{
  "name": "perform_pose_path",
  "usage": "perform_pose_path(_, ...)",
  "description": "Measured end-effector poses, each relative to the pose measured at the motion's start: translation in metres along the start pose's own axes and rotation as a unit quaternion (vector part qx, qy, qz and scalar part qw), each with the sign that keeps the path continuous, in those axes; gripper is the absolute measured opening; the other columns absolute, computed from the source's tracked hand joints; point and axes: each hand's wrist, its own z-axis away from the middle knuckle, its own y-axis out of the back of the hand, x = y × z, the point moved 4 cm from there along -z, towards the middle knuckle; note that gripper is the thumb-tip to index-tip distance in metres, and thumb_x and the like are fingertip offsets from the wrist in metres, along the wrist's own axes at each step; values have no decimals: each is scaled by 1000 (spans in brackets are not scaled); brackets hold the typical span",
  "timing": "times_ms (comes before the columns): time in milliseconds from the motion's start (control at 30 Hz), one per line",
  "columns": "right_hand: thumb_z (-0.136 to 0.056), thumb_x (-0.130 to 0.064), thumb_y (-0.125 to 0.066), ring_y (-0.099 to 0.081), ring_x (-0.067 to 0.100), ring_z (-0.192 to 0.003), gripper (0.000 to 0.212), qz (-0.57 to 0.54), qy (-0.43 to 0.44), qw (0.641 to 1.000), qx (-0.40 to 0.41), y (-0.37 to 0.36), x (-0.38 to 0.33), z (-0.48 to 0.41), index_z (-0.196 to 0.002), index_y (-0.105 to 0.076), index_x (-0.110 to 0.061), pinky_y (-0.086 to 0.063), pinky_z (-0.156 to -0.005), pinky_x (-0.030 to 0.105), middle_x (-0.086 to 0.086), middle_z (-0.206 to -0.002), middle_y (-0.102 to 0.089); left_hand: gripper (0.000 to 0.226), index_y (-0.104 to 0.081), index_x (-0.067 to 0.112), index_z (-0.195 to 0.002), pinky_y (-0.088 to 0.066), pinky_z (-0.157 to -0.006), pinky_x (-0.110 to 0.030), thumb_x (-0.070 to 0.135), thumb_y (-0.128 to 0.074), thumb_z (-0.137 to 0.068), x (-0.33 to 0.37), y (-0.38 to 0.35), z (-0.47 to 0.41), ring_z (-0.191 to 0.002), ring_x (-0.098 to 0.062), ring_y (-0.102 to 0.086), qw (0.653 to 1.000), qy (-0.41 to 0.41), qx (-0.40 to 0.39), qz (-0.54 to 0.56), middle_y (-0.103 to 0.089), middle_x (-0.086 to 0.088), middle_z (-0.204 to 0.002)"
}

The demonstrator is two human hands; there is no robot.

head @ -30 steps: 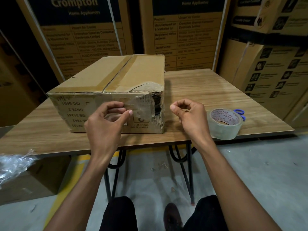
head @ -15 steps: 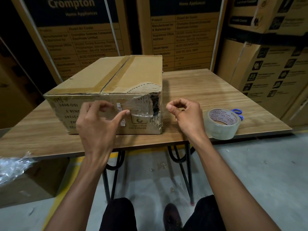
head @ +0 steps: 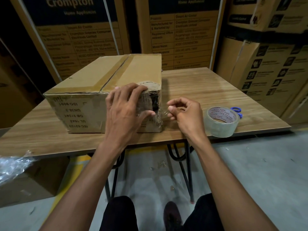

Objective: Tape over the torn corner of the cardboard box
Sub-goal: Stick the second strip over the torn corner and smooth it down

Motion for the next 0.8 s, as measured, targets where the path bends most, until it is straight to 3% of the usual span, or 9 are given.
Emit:
perform_pose_path(200,-92,-2,-69,-71,6,-67,18,15,-1,1000,12,-5,-1,-2,-91,-73,-20,-60,-66,29,-5,-86,-73,83,-59,16,-141,-27,-109,-42,62,-73,-74,-4,-1,0,-130,-30,-48,1000,0,8,-3,-59,-13,-139)
perform_pose_path(333,-94,-6,-68,-71,4,-70,18,14,3,1000,21,-5,3,0,-92,-73,-24,-61,-69,34,-8,-94,-74,88,-59,16,-142,-26,-112,-44,64,-77,-71,-6,-1,1,-131,-33,-50,1000,-3,13,-12,-58,-14,-139)
perform_pose_path(433,-93,-12,-69,-71,9,-84,19,34,8,999,40,-6,5,-1,-89,-73,-30,-61,-79,43,-14,-89,-73,90,-58,17,-143,-27,-114,-46,64,-81,-70,-5,-2,2,-132,-34,-50,1000,-1,8,-10,-57,-14,-140)
perform_pose_path(533,-93,-12,-67,-68,13,-87,15,18,-6,998,52,-8,4,-3,-92,-73,-26,-59,-83,49,-12,-84,-70,91,-57,17,-143,-28,-114,-46,61,-84,-68,-5,-3,3,-132,-34,-49,1000,-4,8,-14,-56,-14,-140)
perform_pose_path(800,-93,-10,-68,-67,7,-94,14,-15,-38,997,64,-20,7,-11,-89,-72,-23,-57,-93,41,-10,-91,-72,90,-57,16,-143,-28,-113,-45,65,-79,-71,-6,-5,4,-131,-34,-49,1000,-2,15,-9,-57,-16,-138)
